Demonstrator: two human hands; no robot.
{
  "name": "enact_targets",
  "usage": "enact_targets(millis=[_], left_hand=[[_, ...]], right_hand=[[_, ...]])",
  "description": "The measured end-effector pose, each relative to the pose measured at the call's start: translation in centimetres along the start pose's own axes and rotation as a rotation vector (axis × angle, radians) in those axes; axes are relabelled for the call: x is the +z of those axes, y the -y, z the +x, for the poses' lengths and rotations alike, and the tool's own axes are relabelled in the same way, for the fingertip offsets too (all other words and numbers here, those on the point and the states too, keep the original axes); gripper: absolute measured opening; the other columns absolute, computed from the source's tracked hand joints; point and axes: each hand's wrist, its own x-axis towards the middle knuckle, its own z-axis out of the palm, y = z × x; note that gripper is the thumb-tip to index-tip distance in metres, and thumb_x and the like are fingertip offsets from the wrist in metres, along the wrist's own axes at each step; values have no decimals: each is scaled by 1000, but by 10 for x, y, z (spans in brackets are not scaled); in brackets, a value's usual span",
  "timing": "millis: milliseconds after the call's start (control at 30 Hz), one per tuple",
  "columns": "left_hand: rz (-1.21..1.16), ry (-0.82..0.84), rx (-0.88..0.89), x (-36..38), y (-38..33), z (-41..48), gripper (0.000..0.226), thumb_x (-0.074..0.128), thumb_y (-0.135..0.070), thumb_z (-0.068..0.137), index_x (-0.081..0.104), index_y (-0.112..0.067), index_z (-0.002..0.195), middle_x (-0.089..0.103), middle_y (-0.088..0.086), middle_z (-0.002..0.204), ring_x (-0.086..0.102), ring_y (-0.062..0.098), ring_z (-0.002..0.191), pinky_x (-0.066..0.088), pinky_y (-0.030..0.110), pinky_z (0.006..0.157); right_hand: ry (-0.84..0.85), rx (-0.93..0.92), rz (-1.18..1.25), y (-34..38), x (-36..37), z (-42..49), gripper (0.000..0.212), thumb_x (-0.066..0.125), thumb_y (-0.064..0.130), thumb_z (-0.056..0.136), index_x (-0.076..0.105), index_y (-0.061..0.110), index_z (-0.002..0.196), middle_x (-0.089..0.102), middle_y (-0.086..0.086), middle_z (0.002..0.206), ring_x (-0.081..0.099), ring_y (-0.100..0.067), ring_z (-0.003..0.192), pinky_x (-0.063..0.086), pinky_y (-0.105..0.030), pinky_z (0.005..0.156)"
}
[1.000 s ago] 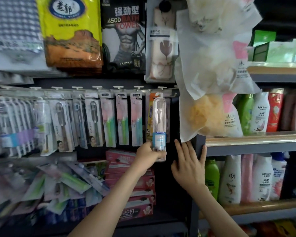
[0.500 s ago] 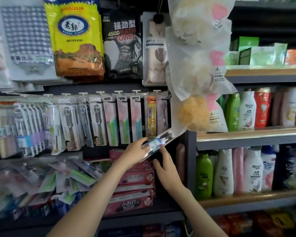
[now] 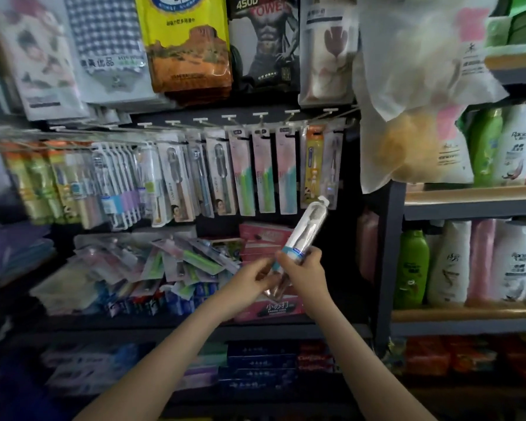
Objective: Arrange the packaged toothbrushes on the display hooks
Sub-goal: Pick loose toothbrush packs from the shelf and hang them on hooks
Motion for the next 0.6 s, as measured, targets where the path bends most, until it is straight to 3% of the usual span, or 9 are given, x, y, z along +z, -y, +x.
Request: enact_targets(millis=[100,234,367,500,601], left_hand=[[111,-31,36,-30,17,-15,34,49,-22,98,52,-19,132,58,-9,123,55,7,114,43,23,97],[212,-218,24,-105,51,-37,36,55,-30,94,52,-23,129,61,-7,117,59,8,103,49,26,91],[330,-415,11,-216,101,-57,34,58,-20,92,52,-17,126,63,-1,113,60,14,103,49,29,89],[445,-511,3,-319,140,-68,41,53,-22,95,45,-18,135,54,0,124,55,14,109,46,26,91],[530,-552,45,-363,161,-71,46,50,-23,96,38,-22,141,46,1,135,49,18,119,44,33,96]], right_hand=[[16,-29,-96,6,32,-2,50,64,30,85,39,12,124,58,-7,110,60,-16,81,50,-29,62],[65,-160,-198,12,101,-8,46,64,27,86,39,15,123,59,-4,110,58,-14,81,41,-19,54],[89,-273,-251,22,198,-13,52,67,28,83,39,17,126,54,-1,114,57,-17,92,42,-26,67],[105,-312,-272,38,303,-14,61,67,34,83,36,18,133,52,0,121,56,-15,96,46,-25,70],[103,-364,-308,49,347,-14,76,64,35,86,22,20,146,39,-1,145,48,-19,123,45,-34,98]])
